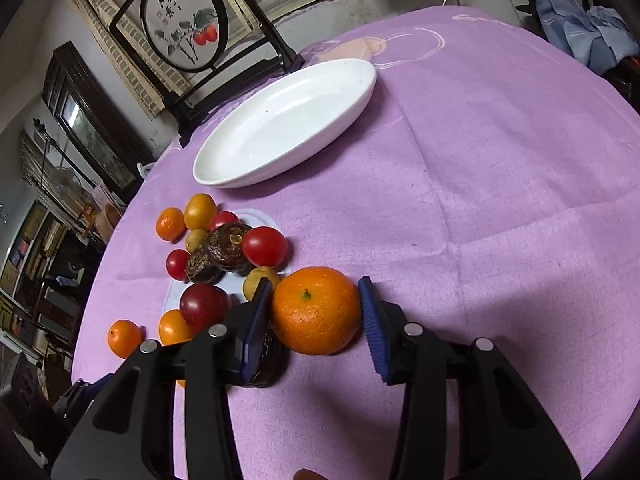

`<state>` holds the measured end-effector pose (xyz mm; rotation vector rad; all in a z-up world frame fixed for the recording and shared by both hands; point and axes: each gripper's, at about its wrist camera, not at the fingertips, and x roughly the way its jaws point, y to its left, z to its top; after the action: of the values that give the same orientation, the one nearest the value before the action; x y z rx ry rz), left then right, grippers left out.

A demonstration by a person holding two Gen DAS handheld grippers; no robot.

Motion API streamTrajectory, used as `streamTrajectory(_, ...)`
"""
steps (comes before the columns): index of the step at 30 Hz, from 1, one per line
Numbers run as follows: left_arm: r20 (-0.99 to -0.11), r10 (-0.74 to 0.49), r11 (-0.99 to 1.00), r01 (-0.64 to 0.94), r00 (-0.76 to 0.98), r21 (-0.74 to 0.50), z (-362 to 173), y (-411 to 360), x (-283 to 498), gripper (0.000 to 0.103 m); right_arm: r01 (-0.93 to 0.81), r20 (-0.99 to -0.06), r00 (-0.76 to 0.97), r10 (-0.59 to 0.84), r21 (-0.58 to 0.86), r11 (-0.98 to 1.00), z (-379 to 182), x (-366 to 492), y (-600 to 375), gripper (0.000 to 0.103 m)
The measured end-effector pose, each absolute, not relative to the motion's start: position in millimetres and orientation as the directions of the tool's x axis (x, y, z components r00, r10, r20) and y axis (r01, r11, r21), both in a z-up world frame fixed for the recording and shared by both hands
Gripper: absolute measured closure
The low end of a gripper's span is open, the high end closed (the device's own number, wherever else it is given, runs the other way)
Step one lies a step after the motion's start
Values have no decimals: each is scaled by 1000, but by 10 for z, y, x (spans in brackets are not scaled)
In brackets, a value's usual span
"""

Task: Organize fruits
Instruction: 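Grasp the yellow tomato with the left tool while the right tool grasps a mandarin, then carry both fruits to the white plate and open both tools to release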

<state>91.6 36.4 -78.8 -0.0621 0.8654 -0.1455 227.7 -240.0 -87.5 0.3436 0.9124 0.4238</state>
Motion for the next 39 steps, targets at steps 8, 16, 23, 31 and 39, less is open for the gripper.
streamTrajectory(8, -773, -157, 986, 134, 615, -94, -805, 313, 902, 62, -196, -676, 545, 496, 472, 859, -862, 2272, -2448, 59)
streamTrajectory(16, -751, -254, 967, 174, 609, -186, -733, 337, 973, 62, -203, -654, 574, 494, 471, 859, -792, 2278, -2439, 59)
streamTrajectory(23, -636, -294, 956, 228, 714, -186, -86, 257, 1738, 62, -233, -562, 672, 483, 458, 858, -387, 2768, -2161, 59)
streamTrajectory(31, -720, -163, 985, 147, 674, -85, -18, 71, 3362, 62, -229, -622, 684, 381, 313, 922, -527, 3561, -1737, 59)
streamTrajectory(39, -819, -116, 989, 139, 561, -46, -429, -8, 3902, 61, -253, -699, 612, 371, 271, 929, -702, 3735, -1675, 58)
